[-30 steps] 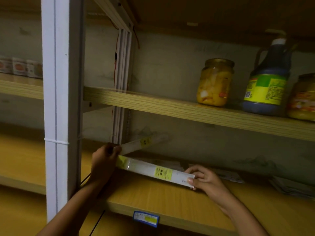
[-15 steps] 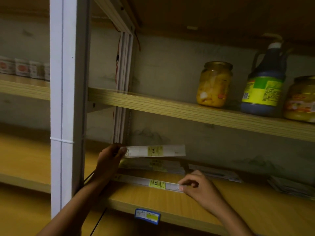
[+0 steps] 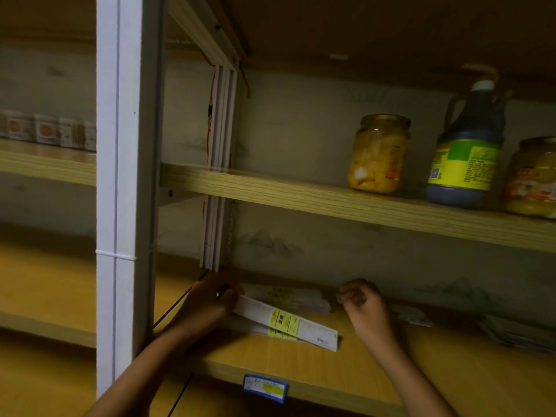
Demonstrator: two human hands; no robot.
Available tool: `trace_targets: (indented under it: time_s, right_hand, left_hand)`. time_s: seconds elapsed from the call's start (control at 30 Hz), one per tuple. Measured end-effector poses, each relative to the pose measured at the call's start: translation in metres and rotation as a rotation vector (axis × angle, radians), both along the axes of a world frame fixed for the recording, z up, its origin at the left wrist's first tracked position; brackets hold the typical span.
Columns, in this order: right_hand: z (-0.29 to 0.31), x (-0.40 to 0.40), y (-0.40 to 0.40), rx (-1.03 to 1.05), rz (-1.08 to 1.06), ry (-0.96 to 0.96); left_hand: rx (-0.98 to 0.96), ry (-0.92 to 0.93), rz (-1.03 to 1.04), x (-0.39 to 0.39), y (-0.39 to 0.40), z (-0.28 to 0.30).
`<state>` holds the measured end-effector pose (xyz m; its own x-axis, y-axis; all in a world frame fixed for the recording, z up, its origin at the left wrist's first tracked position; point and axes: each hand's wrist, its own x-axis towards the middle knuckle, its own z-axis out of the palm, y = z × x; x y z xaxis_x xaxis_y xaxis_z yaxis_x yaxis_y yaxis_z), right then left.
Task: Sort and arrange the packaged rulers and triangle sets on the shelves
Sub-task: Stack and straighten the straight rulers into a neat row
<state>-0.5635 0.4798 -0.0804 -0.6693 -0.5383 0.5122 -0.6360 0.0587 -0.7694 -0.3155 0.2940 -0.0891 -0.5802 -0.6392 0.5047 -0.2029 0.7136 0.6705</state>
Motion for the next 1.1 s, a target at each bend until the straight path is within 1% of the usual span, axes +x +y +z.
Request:
trace_targets:
  time_s: [0.1,0.23,0.3,0.4,0.43,0.5,0.6,0.67,0.73,0.77,0.83,0.93,1.03,1.1]
  right_hand:
    - [0.011,-0.001,-0.01,0.077,-0.013,0.062]
    - [0.022,-0.005,-0.025,0.079,0.009,0.253]
    - [0.025,-0.009,-0.033,0.129,0.029,0.284]
    - [0.019,-0.014,-0.044,0.251,0.06,0.263]
    - [0.013,-0.017,-0.047,0.291,0.069,0.263]
    - [0.003,-0.022,-0.049,0.375,0.089,0.313]
    - [-0.002,-0.03,-0.048,0.42,0.107,0.333]
    - [-0.006,-0.033,-0.047,0.458,0.119,0.328]
    - [-0.01,-0.033,-0.046,0.52,0.146,0.308]
    - [-0.012,-0.033,-0.046,0.53,0.155,0.305]
    - [-0.014,-0.035,-0.047,0.531,0.167,0.302]
    - [-0.011,-0.036,-0.046,0.526,0.158,0.321]
    - [-0.01,-0.035,-0.047,0.531,0.144,0.353]
    - [-0.008,-0.032,-0.046,0.516,0.15,0.328]
  left_hand:
    - [-0.053,-0.045,0.03,-0.003,0.004,0.001]
    - [-0.122,-0.11,0.08,-0.002,0.004,-0.002]
    - [-0.183,-0.169,0.126,-0.001,0.005,-0.002]
    - [-0.337,-0.258,0.214,-0.003,0.009,-0.001]
    - [-0.362,-0.254,0.227,-0.004,0.01,-0.002]
    - [-0.349,-0.207,0.226,-0.008,0.009,-0.003]
    - [-0.343,-0.157,0.23,-0.01,-0.001,-0.009]
    - [-0.332,-0.069,0.239,-0.013,-0.007,-0.011]
    - [-0.259,0.052,0.275,-0.016,-0.011,-0.01]
    - [-0.239,0.084,0.291,-0.017,-0.014,-0.008]
    - [-0.27,0.077,0.289,-0.019,-0.025,-0.006]
    - [-0.301,0.004,0.27,-0.023,-0.044,-0.001]
    - [-0.298,0.029,0.302,-0.028,-0.048,-0.002]
    - [-0.31,0.037,0.302,-0.029,-0.045,-0.007]
